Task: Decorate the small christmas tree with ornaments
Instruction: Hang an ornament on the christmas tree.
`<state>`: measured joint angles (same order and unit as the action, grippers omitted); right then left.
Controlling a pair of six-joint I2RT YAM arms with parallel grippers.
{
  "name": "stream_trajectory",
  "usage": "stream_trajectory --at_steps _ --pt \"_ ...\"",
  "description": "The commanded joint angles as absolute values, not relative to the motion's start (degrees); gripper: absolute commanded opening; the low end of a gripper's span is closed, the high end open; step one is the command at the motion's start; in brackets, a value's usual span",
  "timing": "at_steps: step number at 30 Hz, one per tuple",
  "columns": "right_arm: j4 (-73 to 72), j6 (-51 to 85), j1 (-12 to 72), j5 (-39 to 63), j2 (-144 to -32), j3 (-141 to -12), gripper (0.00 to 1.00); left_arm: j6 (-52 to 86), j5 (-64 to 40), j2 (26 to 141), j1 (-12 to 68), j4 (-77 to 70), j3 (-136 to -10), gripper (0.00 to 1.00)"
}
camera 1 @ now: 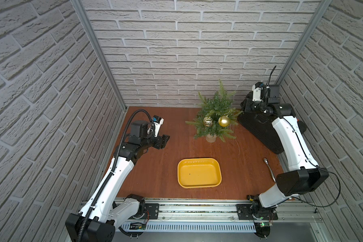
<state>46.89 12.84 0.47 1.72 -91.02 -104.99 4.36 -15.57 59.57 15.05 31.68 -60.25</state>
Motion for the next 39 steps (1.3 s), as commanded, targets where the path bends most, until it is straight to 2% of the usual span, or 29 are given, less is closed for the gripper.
stream_trajectory --at_steps 1,22,24,29,36,39 --pt "45.1 12.7 0.3 2.0 -88.6 -103.7 0.41 4.7 -16.3 58.6 14.5 29.3 -59.5 0.72" --pt "43.3 13.2 0.3 2.3 -85.4 -97.4 0.41 4.8 -16.5 58.4 14.5 29.2 -59.4 0.72" --pt "42.8 13.4 0.3 1.8 -84.8 -96.3 0.44 4.8 -16.5 58.4 14.6 29.2 -59.4 0.72" --pt "42.2 13.8 0.3 0.7 -83.5 -94.2 0.59 4.8 -16.6 58.4 14.6 29.2 -59.4 0.72" --pt "42.3 13.7 0.3 -1.1 -80.6 -90.9 0.66 5.3 -15.6 58.3 14.5 29.0 -59.4 0.72" --pt "42.3 13.8 0.0 -2.7 -78.5 -87.5 0.69 8.0 -13.3 58.1 14.5 28.4 -59.3 0.75"
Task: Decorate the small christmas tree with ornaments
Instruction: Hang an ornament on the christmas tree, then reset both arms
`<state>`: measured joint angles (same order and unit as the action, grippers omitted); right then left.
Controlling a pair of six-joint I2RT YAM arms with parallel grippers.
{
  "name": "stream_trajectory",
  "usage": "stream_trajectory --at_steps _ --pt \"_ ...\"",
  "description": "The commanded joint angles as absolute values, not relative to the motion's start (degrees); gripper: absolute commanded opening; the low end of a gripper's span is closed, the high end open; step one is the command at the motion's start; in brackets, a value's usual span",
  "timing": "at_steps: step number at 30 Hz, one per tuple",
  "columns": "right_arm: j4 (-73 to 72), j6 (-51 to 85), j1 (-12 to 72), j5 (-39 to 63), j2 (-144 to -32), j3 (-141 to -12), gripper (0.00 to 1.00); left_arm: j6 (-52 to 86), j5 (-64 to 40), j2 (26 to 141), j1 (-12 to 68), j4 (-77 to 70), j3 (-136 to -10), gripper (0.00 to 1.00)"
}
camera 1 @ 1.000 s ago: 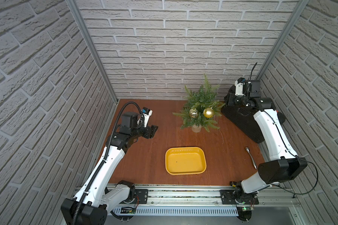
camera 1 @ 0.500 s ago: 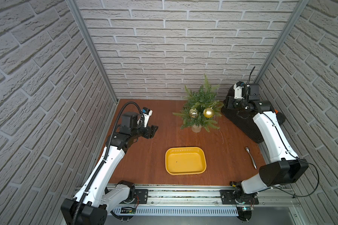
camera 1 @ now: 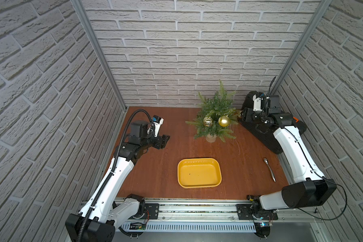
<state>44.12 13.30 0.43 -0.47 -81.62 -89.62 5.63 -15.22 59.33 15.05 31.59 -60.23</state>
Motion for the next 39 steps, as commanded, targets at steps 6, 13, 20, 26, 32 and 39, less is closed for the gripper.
stream_trajectory --at_steps 6,13,20,26,32,39 --pt "38.7 13.9 -1.0 -4.5 -72.1 -74.1 0.92 18.5 -5.6 57.2 14.6 22.5 -53.7 0.98" --pt "24.5 9.5 -1.1 -4.4 -67.1 -51.9 1.00 22.0 14.7 56.4 15.1 8.8 -38.9 0.98" --pt "-7.0 2.8 -1.1 -11.7 -66.5 -30.2 0.99 13.6 27.5 60.6 15.1 -7.7 -28.2 0.98" --pt "-27.0 1.6 -1.2 -11.8 -73.4 -25.0 0.99 2.8 26.4 68.7 12.7 -31.2 -22.7 0.98" --pt "-29.3 -1.1 -1.3 -7.6 -73.9 -24.3 0.99 1.3 17.3 80.0 6.3 -40.6 -23.2 0.98" --pt "-38.9 2.0 -1.3 4.0 -76.2 -21.5 0.99 4.1 5.8 86.6 -1.6 -51.1 -21.4 0.98"
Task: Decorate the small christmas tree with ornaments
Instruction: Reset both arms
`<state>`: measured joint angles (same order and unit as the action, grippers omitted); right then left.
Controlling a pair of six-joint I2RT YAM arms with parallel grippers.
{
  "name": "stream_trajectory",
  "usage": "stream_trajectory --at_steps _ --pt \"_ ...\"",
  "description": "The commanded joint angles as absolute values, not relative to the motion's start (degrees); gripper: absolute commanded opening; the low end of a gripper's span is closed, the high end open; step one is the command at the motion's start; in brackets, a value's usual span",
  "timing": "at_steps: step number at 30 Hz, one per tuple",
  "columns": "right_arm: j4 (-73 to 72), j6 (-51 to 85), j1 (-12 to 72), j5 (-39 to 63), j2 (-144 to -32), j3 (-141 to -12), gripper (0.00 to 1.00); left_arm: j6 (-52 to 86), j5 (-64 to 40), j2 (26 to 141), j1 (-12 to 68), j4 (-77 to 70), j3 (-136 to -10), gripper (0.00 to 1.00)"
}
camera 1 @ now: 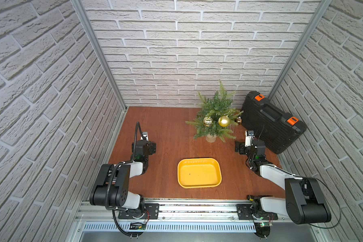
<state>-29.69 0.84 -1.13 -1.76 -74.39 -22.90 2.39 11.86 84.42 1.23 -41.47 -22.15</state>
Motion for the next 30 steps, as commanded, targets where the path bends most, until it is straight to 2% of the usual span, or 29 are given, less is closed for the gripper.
stream_trajectory --at_steps 1,4,30 --pt "-42.2 2.0 -1.3 5.0 -78.5 -20.8 0.99 4.9 4.7 88.2 -2.6 -52.2 -21.5 0.98" --pt "-45.0 1.7 -1.3 6.5 -83.5 -21.7 0.98 5.1 4.0 89.3 -3.2 -51.3 -22.2 0.98" --pt "-43.6 -0.5 0.9 4.2 -84.3 -22.5 0.99 4.9 4.8 89.9 -2.9 -53.6 -21.7 0.98"
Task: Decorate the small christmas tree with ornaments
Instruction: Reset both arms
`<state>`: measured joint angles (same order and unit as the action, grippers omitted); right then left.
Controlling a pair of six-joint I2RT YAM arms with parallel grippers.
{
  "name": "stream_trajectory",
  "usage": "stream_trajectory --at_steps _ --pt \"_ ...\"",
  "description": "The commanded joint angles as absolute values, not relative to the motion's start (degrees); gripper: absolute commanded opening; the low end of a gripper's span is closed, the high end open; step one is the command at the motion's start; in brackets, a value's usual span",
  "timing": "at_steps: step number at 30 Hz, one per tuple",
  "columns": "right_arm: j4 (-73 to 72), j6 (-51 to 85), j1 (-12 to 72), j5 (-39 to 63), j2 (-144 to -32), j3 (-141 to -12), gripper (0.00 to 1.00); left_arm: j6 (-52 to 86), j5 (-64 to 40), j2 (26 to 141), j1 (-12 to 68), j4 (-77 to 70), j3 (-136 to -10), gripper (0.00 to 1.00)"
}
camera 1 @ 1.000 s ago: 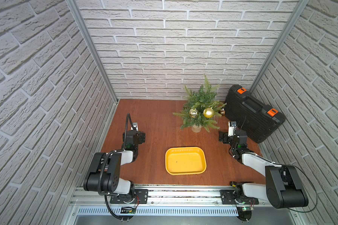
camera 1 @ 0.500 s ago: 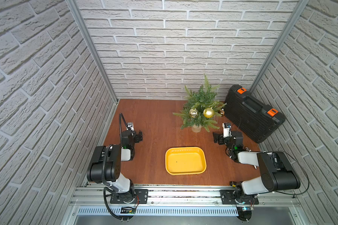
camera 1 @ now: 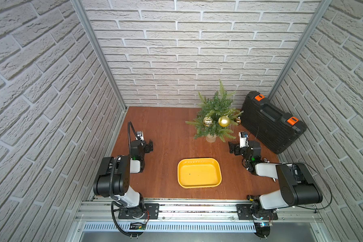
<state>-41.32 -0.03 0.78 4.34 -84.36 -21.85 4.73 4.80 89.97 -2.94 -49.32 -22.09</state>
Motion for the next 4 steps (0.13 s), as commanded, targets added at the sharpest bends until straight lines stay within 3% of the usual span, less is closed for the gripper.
stream_trajectory --at_steps 1,4 --pt "-43.5 -0.5 1.0 4.3 -84.2 -22.5 0.99 5.0 4.8 89.9 -2.8 -53.5 -21.8 0.98" --pt "-44.3 -0.5 1.0 4.0 -83.5 -21.7 0.99 5.0 4.8 90.0 -2.9 -53.5 -21.8 0.98"
